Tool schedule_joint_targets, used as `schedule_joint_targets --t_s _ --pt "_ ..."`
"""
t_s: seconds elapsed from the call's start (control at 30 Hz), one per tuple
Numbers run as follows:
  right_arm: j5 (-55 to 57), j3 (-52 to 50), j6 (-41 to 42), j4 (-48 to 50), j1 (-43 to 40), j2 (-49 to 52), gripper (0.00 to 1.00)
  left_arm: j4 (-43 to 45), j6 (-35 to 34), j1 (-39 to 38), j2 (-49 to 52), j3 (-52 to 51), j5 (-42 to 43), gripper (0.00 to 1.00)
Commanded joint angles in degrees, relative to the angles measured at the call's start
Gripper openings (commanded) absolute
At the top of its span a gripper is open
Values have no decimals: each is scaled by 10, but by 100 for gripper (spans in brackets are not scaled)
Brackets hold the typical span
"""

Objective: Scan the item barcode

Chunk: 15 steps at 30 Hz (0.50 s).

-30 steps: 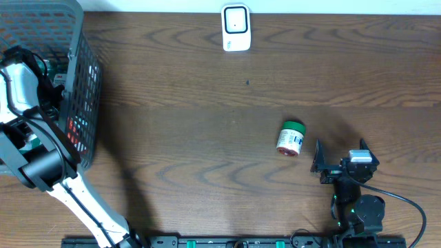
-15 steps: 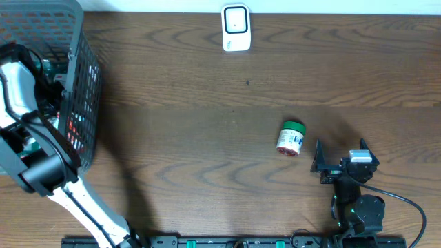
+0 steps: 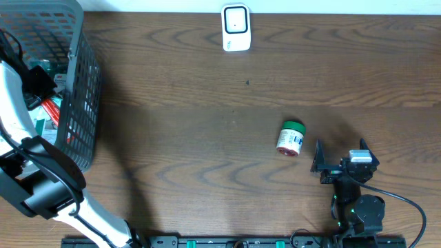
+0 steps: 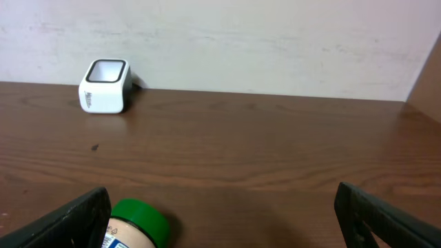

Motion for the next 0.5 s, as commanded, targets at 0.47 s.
schedule_joint_targets --t_s 0.47 --pt "0 -1 -3 -2 1 0 99 -13 -25 17 23 96 -16 7"
